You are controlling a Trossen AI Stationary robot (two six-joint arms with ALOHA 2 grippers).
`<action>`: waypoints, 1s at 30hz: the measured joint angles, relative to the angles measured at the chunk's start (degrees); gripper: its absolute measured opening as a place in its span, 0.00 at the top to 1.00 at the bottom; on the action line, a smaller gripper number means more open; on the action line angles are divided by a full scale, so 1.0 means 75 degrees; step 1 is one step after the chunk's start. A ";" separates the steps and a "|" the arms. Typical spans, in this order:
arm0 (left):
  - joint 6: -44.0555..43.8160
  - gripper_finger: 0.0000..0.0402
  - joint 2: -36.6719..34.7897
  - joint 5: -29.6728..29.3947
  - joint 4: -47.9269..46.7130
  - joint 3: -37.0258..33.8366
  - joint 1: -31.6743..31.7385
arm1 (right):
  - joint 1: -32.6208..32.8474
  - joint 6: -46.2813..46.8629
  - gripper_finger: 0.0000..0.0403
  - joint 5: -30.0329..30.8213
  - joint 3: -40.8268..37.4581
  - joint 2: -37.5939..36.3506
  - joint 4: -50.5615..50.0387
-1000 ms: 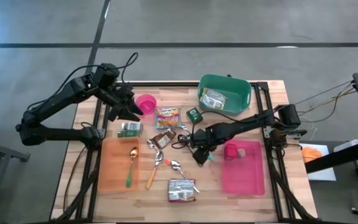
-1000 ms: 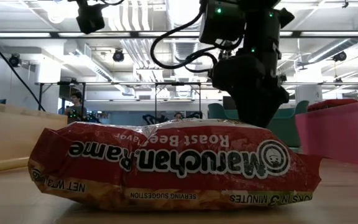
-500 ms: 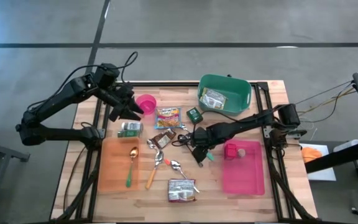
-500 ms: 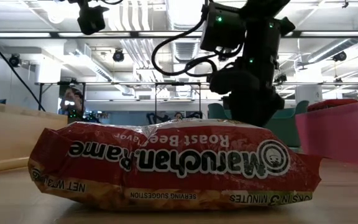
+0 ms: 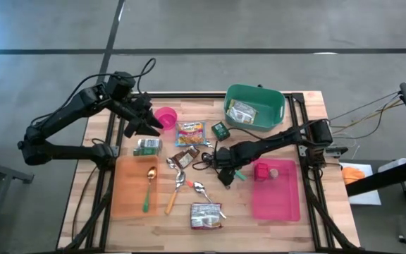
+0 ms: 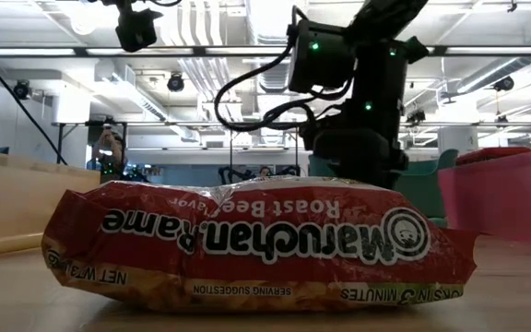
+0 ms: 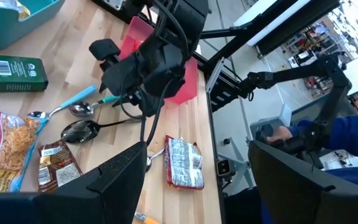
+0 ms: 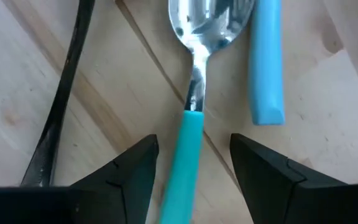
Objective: Pick & Place Food Item
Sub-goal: Put the light green spoon into the orange bin
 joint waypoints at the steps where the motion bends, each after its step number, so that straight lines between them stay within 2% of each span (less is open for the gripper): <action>1: -0.0009 0.30 0.0000 -0.0024 -0.0001 0.0000 0.0000 | 0.0000 -0.0052 0.50 0.0003 0.0121 0.0110 -0.0110; 4: -0.0051 0.30 0.0000 -0.0096 -0.0001 0.0000 0.0000 | -0.0009 -0.0121 0.52 0.0001 0.0458 0.0400 -0.0401; 6: -0.0053 0.30 0.0000 -0.0138 -0.0001 0.0000 0.0000 | -0.0009 -0.0167 0.57 -0.0003 0.0652 0.0541 -0.0570; 10: -0.0021 0.30 0.0000 -0.0133 -0.0134 0.0000 0.0002 | -0.0017 -0.0318 0.73 -0.0052 0.0813 0.0645 -0.0635; 14: 0.0344 0.30 -0.0024 -0.0127 -0.0863 0.0003 0.0020 | -0.0020 -0.0253 0.91 -0.0122 0.0866 0.0563 -0.0737; 20: 0.0995 0.30 -0.0035 -0.0113 -0.1639 0.0003 0.0020 | -0.0025 -0.0252 0.91 -0.0125 0.0833 0.0481 -0.0766; 30: 0.0618 0.30 -0.0041 -0.0136 -0.1660 0.0003 0.0023 | -0.0026 -0.0442 0.92 -0.0026 0.0821 0.0478 -0.0741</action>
